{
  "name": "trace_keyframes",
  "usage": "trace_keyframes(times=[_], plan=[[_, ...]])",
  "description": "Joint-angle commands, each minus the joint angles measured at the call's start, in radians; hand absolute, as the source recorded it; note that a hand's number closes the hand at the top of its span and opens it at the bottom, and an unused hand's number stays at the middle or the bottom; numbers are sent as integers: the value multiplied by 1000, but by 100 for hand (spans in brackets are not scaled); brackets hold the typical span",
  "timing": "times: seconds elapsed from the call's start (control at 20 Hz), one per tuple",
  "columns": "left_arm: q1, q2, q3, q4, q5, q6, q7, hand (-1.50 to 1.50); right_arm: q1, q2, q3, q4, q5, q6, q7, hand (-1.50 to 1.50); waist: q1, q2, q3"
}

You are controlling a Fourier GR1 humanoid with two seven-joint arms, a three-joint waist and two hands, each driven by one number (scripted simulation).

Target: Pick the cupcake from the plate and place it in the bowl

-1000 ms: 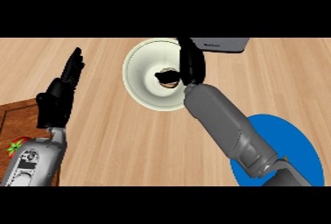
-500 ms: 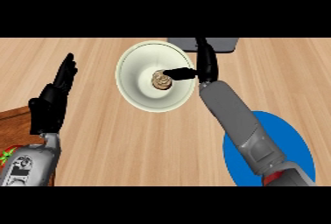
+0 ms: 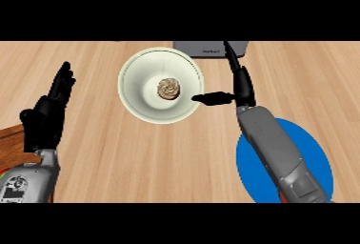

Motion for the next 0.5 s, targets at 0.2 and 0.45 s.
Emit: trace_keyframes(times=[0.2,0.45], plan=[[-1,-21,25,48,-21,-1,-47,0,250,-62,79,-364,40,116,109,-150,-12,-3,-1],[86,-30,32,-7,-12,-38,-87,0,363,-20,83,-432,89,88,59,-150,-1,-1,0]])
